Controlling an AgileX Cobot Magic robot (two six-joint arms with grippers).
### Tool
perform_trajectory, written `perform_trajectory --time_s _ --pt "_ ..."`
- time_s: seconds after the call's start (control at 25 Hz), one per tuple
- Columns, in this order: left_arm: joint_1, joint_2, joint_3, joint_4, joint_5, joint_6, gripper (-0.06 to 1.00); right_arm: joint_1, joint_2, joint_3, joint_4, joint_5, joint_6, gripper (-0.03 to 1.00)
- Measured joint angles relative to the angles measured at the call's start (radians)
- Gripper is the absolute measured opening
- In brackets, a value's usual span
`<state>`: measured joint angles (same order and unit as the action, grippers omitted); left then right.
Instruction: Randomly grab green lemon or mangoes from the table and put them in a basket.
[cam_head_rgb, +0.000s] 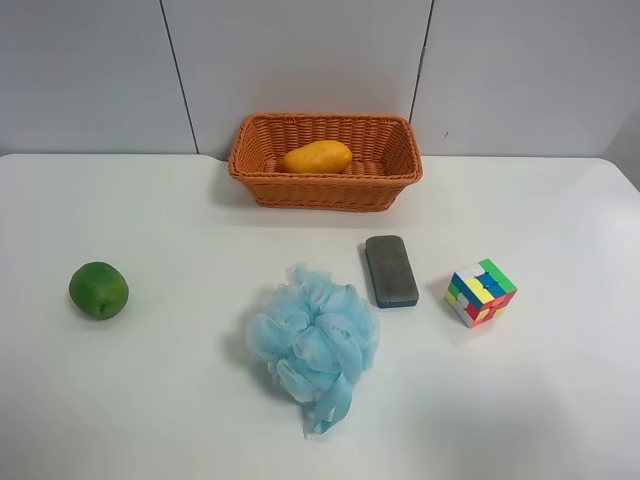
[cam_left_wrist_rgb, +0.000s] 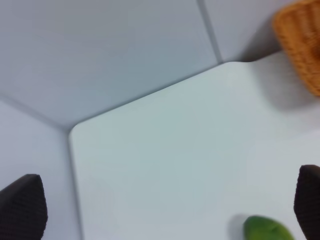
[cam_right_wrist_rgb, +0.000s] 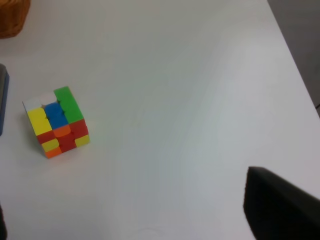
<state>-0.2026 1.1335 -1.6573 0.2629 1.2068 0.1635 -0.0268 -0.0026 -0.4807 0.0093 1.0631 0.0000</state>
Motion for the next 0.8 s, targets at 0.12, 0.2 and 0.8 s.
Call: perform_trajectory --time_s 0.12,0.2,0.8 --pt "0.071 -0.148 0.127 0.033 0.001 -0.034 0.99 0.0 0.0 0.0 0.0 0.0 0.0 0.93" --pt "0.117 -0.242 0.208 0.036 0.002 -0.045 0.99 0.0 0.0 0.0 0.0 0.0 0.0 0.93" --pt "0.229 -0.94 0.759 -0.088 -0.005 -0.209 0.99 0.0 0.0 0.0 0.0 0.0 0.0 0.93"
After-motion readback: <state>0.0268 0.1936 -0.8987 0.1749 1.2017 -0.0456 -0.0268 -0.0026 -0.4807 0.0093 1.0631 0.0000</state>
